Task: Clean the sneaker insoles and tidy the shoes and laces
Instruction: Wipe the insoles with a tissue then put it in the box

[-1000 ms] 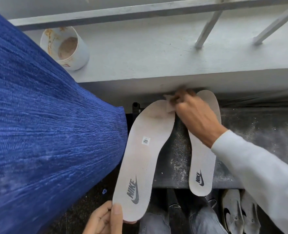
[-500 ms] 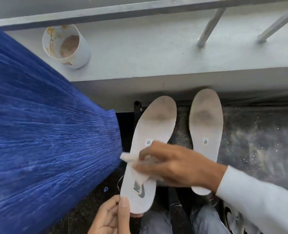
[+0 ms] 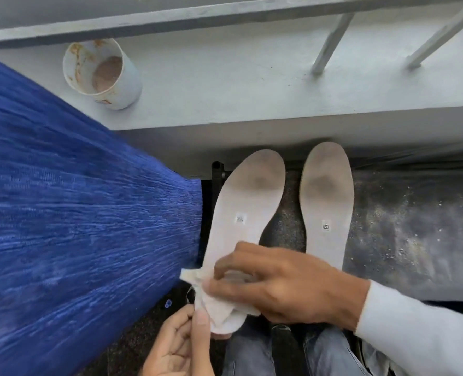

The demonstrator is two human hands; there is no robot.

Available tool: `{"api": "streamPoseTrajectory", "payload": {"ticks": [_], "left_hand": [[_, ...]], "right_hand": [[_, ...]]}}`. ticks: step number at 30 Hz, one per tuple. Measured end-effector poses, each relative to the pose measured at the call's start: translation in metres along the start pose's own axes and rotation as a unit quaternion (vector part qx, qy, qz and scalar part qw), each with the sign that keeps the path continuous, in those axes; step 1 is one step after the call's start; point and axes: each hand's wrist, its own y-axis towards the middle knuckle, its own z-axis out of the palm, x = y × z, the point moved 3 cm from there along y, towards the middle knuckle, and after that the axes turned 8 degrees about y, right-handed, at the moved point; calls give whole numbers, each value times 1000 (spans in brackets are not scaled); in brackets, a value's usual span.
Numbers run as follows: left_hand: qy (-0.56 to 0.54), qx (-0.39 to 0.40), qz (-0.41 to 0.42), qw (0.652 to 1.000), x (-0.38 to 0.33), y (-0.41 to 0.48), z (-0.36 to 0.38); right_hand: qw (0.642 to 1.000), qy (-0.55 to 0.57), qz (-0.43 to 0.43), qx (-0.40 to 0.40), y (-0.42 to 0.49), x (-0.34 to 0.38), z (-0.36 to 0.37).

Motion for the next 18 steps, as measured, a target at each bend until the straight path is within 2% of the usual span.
{"api": "streamPoseTrajectory", "payload": {"ticks": [3,7,11,13,15,16,18], "left_hand": [[15,9,-24,1000,-1,-2,0],[-6,15,-12,1000,4,-7,3],[-44,-16,6,999,2,-11,4],[-33,-21,-7,999,10,-9,3],[-15,-15,-19,1000,11,-6,3],[-10,-13,-21,1000,10,-6,3],[-7,-15,-17,1000,7,-7,4]], "right_hand": [[998,-32,60,0,-2,-43,-3],[980,-164,107,-20,-1,-98,-21],[933,-231,240,-134,2,-126,-50],[907,-258,273,-191,2,-121,-68],[921,-225,207,-242,2,-99,-72],[941,-181,161,-235,2,-84,-67],[982,-55,108,-147,4,-52,-42]]}}
